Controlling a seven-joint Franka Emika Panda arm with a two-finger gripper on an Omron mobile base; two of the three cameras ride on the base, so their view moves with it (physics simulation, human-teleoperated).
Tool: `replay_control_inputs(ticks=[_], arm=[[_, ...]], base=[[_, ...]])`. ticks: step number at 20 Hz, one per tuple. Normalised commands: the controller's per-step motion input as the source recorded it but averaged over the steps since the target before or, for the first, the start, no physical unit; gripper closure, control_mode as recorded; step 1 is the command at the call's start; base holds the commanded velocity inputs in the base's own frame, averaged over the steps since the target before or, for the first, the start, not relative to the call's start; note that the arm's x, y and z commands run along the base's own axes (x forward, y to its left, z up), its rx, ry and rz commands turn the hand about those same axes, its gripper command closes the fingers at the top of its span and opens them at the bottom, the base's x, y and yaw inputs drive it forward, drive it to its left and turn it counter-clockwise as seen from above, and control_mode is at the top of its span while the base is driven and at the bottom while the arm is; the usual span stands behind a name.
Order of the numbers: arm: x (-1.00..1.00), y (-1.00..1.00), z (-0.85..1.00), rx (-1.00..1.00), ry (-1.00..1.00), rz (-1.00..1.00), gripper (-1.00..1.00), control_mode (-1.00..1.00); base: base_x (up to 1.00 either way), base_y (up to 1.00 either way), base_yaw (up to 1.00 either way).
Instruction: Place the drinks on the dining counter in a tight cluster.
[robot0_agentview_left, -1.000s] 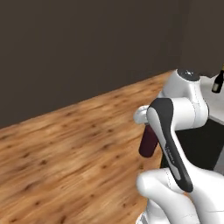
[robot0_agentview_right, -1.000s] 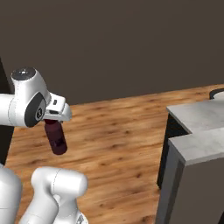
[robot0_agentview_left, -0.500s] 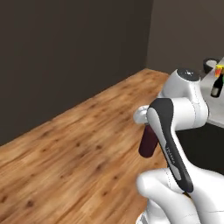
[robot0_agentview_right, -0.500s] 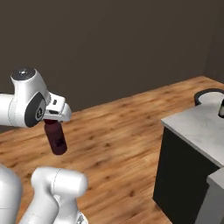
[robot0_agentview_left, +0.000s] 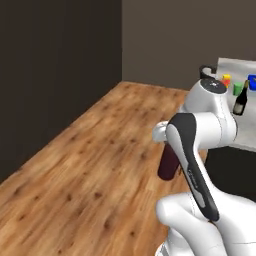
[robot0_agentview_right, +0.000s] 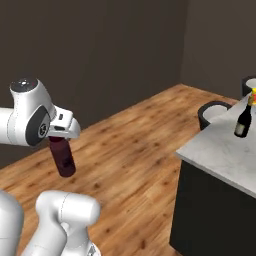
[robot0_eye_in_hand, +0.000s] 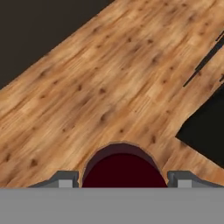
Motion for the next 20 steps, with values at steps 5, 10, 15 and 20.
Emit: replay_control_inputs(ticks=[5,10,15,20], arm=[[0.00,0.00,0.00,0.00,0.00,0.00,1.00,1.00],[0.00,0.00,0.00,0.00,0.00,0.00,1.00,1.00],[0.00,0.00,0.00,0.00,0.00,0.00,1.00,1.00],[0.00,0.00,0.00,0.00,0.00,0.00,1.00,1.00]], base=[[0.92,-0.02,-0.57],[0.70,-0.35,-0.58],[0.56,-0.72,-0.34],[0.45,-0.76,-0.16]])
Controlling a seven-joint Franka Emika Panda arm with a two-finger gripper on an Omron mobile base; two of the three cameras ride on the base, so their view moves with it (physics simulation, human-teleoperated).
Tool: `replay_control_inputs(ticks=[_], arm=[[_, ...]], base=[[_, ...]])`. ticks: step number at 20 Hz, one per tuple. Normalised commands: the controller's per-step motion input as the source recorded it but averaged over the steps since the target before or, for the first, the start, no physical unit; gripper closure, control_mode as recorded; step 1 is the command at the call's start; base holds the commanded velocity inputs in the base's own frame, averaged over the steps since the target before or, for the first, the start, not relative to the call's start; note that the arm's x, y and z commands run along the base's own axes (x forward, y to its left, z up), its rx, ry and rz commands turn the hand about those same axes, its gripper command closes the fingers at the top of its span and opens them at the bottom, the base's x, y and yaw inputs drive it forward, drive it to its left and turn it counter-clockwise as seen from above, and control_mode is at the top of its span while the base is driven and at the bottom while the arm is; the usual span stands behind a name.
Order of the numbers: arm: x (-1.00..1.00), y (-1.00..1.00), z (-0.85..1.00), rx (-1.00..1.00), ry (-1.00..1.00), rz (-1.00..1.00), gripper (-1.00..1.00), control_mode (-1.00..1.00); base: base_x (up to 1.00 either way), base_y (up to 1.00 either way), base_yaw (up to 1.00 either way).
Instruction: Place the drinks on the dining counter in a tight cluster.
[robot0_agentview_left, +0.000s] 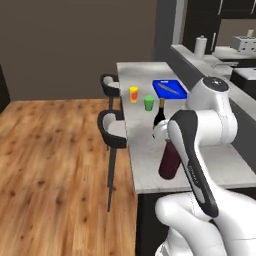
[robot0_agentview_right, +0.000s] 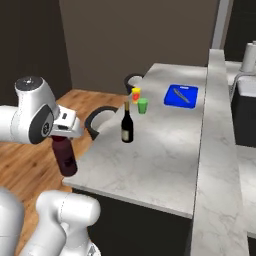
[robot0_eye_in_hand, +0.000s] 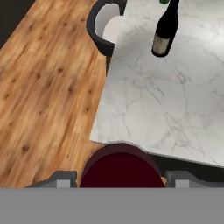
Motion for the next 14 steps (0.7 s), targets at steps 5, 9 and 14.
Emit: replay_control_inputs(ticks=[5,9,14], arm=[[0.00,0.00,0.00,0.00,0.00,0.00,1.00,1.00],[0.00,0.00,0.00,0.00,0.00,0.00,1.00,1.00],[0.00,0.00,0.00,0.00,0.00,0.00,1.00,1.00]], base=[[0.30,-0.10,-0.07],[0.32,0.08,-0.03],[0.73,0.00,-0.20]])
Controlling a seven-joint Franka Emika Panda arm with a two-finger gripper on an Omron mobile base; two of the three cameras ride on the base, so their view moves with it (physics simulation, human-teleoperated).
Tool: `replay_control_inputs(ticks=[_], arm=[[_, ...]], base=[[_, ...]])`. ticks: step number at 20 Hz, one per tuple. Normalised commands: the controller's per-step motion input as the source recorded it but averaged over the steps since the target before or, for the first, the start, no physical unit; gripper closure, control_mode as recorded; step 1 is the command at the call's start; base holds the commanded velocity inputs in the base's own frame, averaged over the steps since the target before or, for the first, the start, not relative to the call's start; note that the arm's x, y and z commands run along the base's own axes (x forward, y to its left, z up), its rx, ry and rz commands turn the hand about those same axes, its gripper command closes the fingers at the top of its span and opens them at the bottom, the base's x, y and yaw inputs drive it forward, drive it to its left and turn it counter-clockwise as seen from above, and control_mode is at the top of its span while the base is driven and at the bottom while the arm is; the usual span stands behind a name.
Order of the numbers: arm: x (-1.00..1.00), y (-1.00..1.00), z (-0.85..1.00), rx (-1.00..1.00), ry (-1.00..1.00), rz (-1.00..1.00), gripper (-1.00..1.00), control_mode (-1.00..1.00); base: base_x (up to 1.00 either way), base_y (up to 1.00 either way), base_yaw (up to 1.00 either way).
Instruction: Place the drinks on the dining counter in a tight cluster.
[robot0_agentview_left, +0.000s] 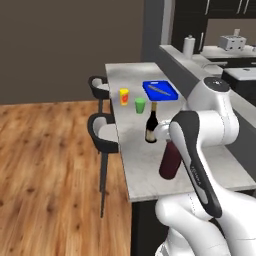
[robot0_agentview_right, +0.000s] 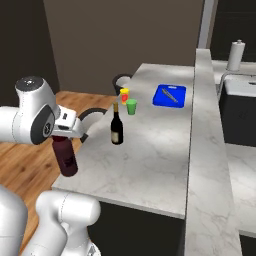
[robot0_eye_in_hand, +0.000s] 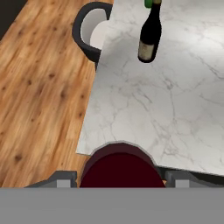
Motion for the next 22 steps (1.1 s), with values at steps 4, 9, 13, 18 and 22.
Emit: replay_control_inputs(ticks=[4,9,13,18,22], arm=[[0.00,0.00,0.00,0.00,0.00,0.00,1.00,1.00],[0.00,0.00,0.00,0.00,0.00,0.00,1.00,1.00],[0.00,0.00,0.00,0.00,0.00,0.00,1.00,1.00],[0.00,0.00,0.00,0.00,0.00,0.00,1.00,1.00],[0.00,0.00,0.00,0.00,0.00,0.00,1.00,1.00]], base=[[0.34,-0.01,-0.11],[0.00,0.00,0.00],[0.00,0.00,0.00],[0.02,0.00,0.00],[0.13,0.00,0.00]])
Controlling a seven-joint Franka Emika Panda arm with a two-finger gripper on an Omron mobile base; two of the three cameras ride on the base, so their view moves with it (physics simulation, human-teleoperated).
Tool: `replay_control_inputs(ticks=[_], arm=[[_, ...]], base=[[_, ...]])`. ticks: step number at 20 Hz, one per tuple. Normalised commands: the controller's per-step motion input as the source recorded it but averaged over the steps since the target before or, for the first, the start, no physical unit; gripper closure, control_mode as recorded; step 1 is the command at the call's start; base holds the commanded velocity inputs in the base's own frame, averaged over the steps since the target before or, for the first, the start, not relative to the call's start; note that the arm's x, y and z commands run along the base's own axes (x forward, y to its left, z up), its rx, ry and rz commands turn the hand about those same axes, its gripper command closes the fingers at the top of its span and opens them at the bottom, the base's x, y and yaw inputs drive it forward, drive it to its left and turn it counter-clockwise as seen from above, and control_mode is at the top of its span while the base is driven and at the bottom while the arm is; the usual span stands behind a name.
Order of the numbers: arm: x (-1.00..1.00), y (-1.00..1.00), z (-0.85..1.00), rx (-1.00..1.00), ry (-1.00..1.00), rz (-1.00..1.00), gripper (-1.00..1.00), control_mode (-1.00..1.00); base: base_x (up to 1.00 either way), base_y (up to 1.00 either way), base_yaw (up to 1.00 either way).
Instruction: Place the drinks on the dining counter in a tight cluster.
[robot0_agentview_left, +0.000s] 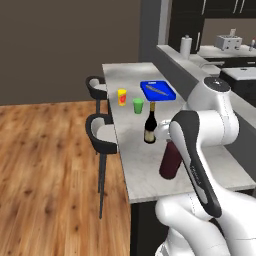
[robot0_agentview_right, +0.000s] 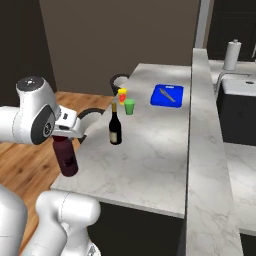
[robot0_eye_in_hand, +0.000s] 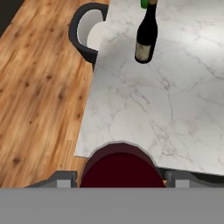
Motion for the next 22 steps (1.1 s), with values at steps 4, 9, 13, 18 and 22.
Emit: replay_control_inputs(ticks=[4,9,13,18,22], arm=[[0.12,0.00,0.00,0.00,0.00,0.00,1.00,-1.00],[0.34,-0.09,0.00,0.00,0.00,0.06,1.00,-1.00],[0.48,-0.16,0.00,0.00,0.00,0.12,1.00,-1.00],[0.45,-0.31,-0.01,0.00,-0.05,0.05,1.00,-1.00],[0.38,-0.29,0.00,0.00,-0.03,0.00,1.00,-1.00]], base=[[0.08,0.00,0.00],[0.00,0.00,0.00],[0.00,0.00,0.00],[0.00,0.00,0.00],[0.00,0.00,0.00]])
